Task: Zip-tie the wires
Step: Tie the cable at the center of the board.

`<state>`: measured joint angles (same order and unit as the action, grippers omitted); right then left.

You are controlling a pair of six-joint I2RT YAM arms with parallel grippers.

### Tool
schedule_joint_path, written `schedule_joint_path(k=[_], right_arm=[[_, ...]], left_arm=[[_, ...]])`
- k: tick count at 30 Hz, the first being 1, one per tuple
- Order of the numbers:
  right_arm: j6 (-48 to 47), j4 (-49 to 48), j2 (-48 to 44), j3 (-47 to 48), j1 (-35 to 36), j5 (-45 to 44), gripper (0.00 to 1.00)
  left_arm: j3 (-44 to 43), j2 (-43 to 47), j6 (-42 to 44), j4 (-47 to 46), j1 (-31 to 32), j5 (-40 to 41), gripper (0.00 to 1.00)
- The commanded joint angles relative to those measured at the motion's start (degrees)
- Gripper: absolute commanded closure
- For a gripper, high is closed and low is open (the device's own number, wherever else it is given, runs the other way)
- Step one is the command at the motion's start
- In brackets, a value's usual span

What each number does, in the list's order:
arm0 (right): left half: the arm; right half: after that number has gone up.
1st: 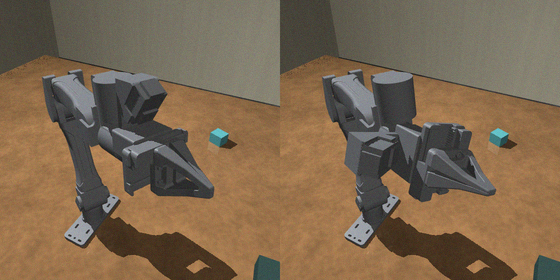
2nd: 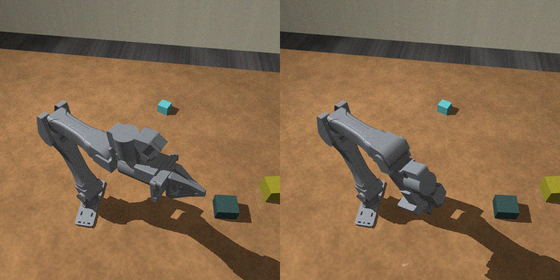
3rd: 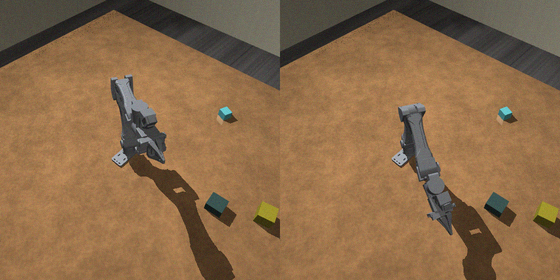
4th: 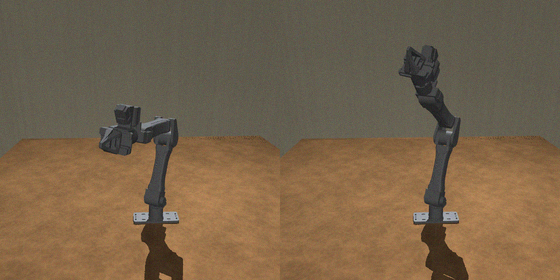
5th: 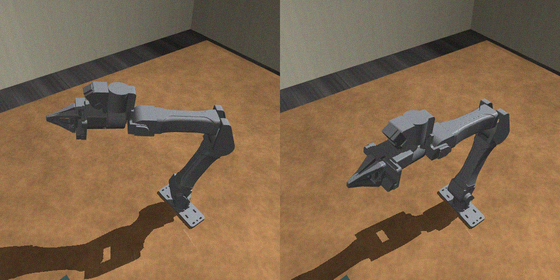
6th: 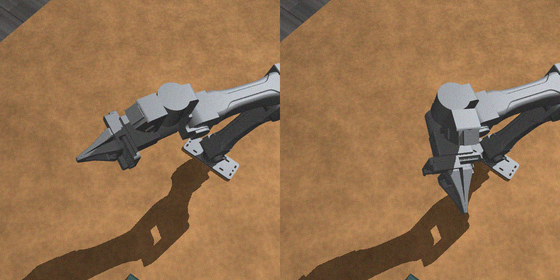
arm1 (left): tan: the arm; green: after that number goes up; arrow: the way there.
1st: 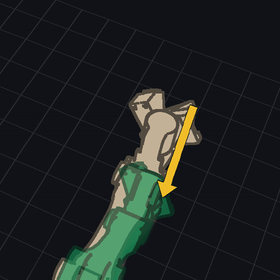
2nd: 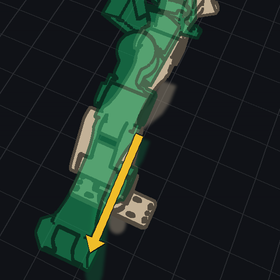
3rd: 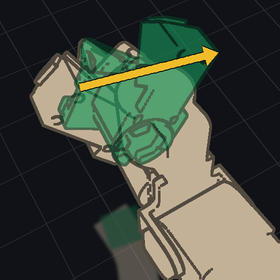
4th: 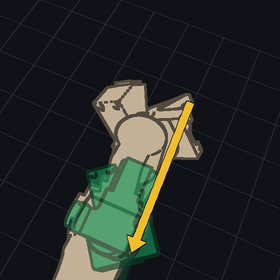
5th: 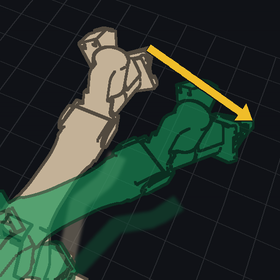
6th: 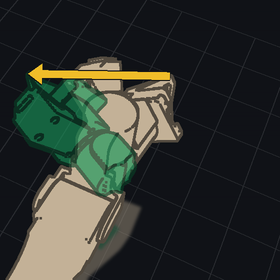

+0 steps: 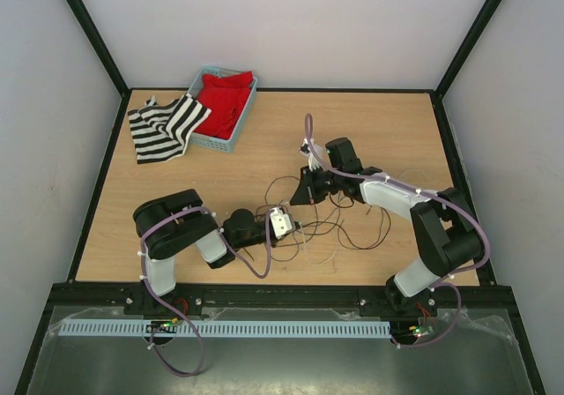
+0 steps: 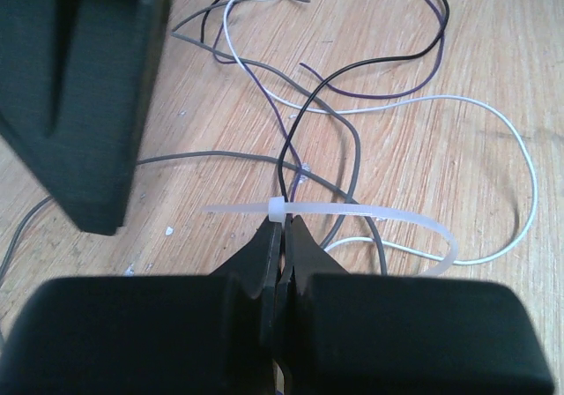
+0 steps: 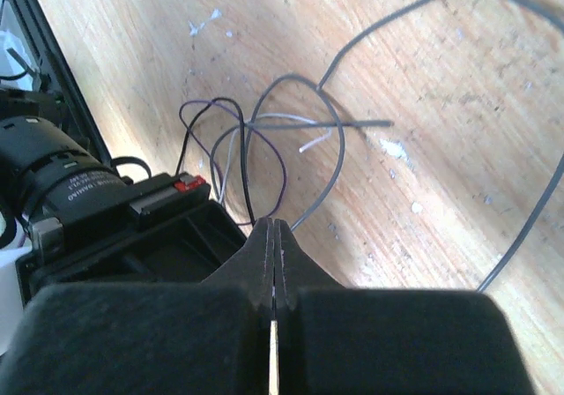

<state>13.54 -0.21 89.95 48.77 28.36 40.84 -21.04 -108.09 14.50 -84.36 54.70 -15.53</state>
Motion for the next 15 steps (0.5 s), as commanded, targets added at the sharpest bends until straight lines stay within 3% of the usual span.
schedule_joint_path(k=[1, 5, 6, 8, 10, 12, 15], right_arm=[[1.00, -3.27, 0.95, 2.47, -0.48, -0.23, 1.00], [0.35, -2.45, 0.60, 2.99, -0.91, -0.30, 1.00], [0.02, -1.72, -0.06, 2.86, -1.19, -1.03, 0.93], [-0.96, -0.46, -2.13, 2.13, -1.38, -2.83, 0.69], [-1.88, 1.06, -3.90, 1.19, -1.46, -3.62, 0.56], [-1.98, 1.79, -5.42, -0.43, -1.45, -3.47, 0.48], [-1.85, 1.96, -6.76, -3.29, -1.37, -2.93, 0.44]], left_arm=[[-0.48, 0.35, -0.57, -0.46, 0.23, -2.17, 1.00], [-0.38, 0.59, -1.41, -0.50, 0.03, -1.45, 1.00], [-0.33, 0.68, -1.60, -0.49, -0.18, -1.51, 1.00], [-0.31, 0.79, -2.19, -0.46, -0.58, -1.64, 1.00], [-0.32, 0.70, -2.36, -0.47, -0.73, -1.52, 1.00], [-0.36, 0.69, -2.30, -0.47, -0.83, -1.39, 1.00], [-0.41, 0.72, -2.24, -0.46, -0.89, -1.43, 1.00]])
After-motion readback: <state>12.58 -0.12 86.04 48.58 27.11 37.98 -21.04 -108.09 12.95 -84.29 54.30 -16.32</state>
